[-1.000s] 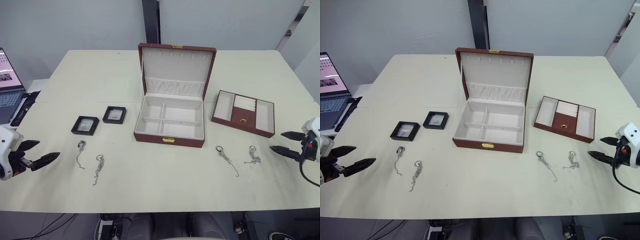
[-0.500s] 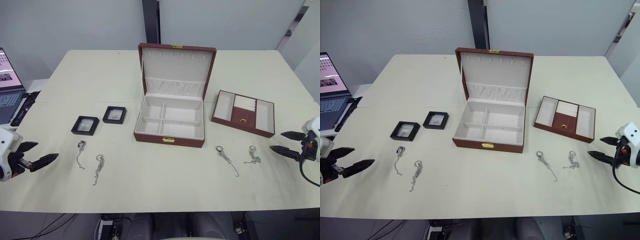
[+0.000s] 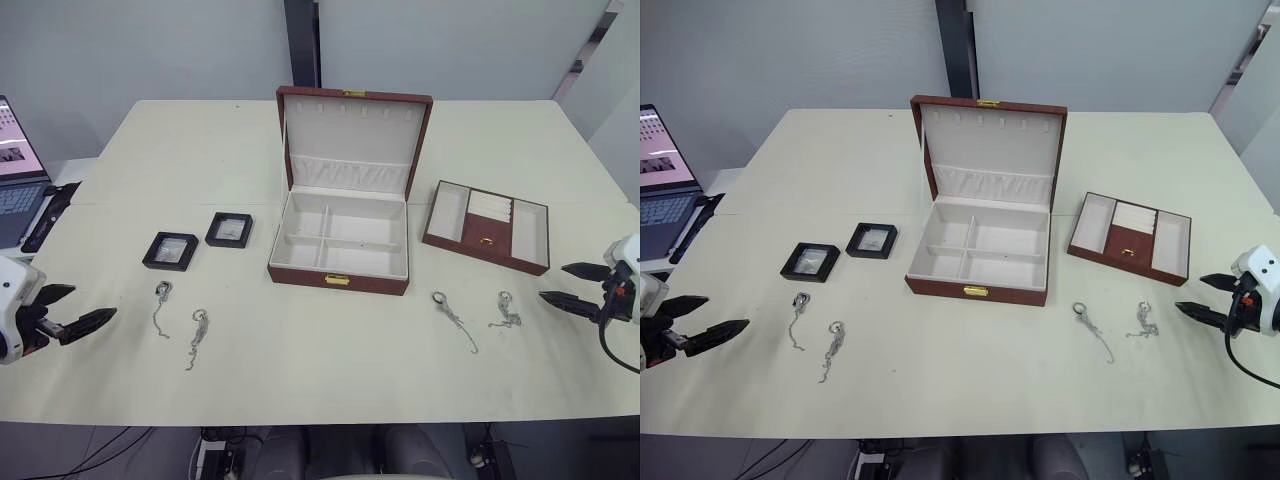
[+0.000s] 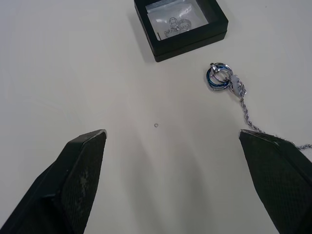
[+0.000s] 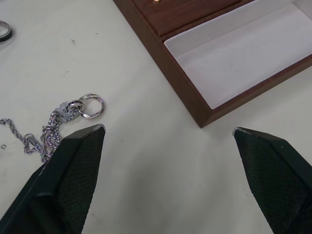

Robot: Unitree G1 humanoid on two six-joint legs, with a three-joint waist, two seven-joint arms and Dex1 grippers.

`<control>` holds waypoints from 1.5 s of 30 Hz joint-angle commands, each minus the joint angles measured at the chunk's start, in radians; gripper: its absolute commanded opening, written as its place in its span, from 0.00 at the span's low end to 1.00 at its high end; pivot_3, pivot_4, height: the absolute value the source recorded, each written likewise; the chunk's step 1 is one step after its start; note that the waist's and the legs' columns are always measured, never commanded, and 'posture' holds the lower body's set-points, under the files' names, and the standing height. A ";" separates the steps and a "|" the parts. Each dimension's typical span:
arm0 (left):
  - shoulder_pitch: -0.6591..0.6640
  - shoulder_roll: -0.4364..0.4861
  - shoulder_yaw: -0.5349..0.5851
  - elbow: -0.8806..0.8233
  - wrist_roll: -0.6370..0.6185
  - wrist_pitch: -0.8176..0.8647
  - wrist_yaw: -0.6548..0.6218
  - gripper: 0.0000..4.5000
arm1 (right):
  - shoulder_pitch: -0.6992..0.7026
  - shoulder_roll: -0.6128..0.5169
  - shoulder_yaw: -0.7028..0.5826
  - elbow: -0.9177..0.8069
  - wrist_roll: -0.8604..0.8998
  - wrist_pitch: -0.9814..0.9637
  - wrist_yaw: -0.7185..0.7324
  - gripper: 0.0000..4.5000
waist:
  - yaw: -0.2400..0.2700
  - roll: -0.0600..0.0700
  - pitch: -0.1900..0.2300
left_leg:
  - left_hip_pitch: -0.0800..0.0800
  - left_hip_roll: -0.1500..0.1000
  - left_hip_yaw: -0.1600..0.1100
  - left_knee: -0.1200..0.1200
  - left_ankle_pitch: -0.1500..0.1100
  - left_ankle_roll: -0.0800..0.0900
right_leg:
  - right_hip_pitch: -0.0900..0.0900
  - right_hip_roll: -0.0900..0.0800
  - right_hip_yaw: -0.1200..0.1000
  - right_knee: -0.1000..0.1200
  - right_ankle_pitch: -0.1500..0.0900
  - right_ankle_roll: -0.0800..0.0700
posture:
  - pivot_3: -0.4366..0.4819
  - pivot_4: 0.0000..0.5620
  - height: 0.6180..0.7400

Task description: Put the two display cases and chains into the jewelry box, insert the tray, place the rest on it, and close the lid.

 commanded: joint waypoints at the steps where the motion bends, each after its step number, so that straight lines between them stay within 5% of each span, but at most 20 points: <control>1: -0.001 0.014 0.032 -0.018 0.001 -0.007 0.012 1.00 | -0.007 -0.027 -0.041 -0.007 0.010 -0.001 0.003 0.99 | 0.000 0.000 0.000 | 0.000 0.000 0.000 0.000 0.000 0.000 | 0.000 0.000 0.000 0.000 0.000 0.000 | 0.48 0.27 1.00; 9: -0.089 -0.044 0.048 -0.209 -0.093 0.102 0.097 1.00 | -0.035 0.067 -0.165 -0.344 0.226 0.279 -0.129 0.99 | 0.001 0.000 0.000 | 0.000 0.000 -0.001 0.001 0.000 0.000 | 0.001 0.000 0.000 0.001 0.000 0.000 | 0.48 0.27 1.00; 16: -0.268 -0.164 -0.155 -0.409 -0.115 0.214 0.204 1.00 | -0.091 0.241 -0.036 -0.586 0.206 0.328 -0.311 0.95 | 0.003 -0.001 0.000 | -0.003 0.000 -0.005 0.002 0.000 0.000 | 0.001 0.000 0.000 0.001 0.000 0.000 | 0.48 0.27 1.00; 21: -0.384 -0.257 -0.321 -0.372 -0.049 0.197 0.249 0.73 | -0.119 0.320 0.106 -0.613 0.105 0.324 -0.401 0.63 | 0.003 -0.001 0.000 | -0.003 -0.001 -0.005 0.003 0.000 0.000 | 0.000 0.000 -0.001 0.001 0.000 0.000 | 0.48 0.27 1.00; 32: -0.445 -0.402 -0.503 -0.256 0.083 0.114 0.290 0.00 | -0.118 0.426 0.285 -0.610 -0.057 0.307 -0.487 0.01 | 0.002 -0.001 -0.001 | -0.014 -0.001 -0.005 0.011 0.001 -0.001 | -0.008 0.001 -0.002 0.005 0.000 0.000 | 0.48 0.27 1.00; 45: -0.366 -0.424 -0.514 -0.420 -0.007 0.206 0.195 0.00 | -0.129 0.489 0.323 -0.638 -0.057 0.324 -0.484 0.00 | 0.000 -0.001 -0.001 | -0.020 -0.001 -0.004 0.016 0.001 -0.001 | -0.018 0.001 -0.001 0.015 0.000 0.000 | 0.48 0.27 1.00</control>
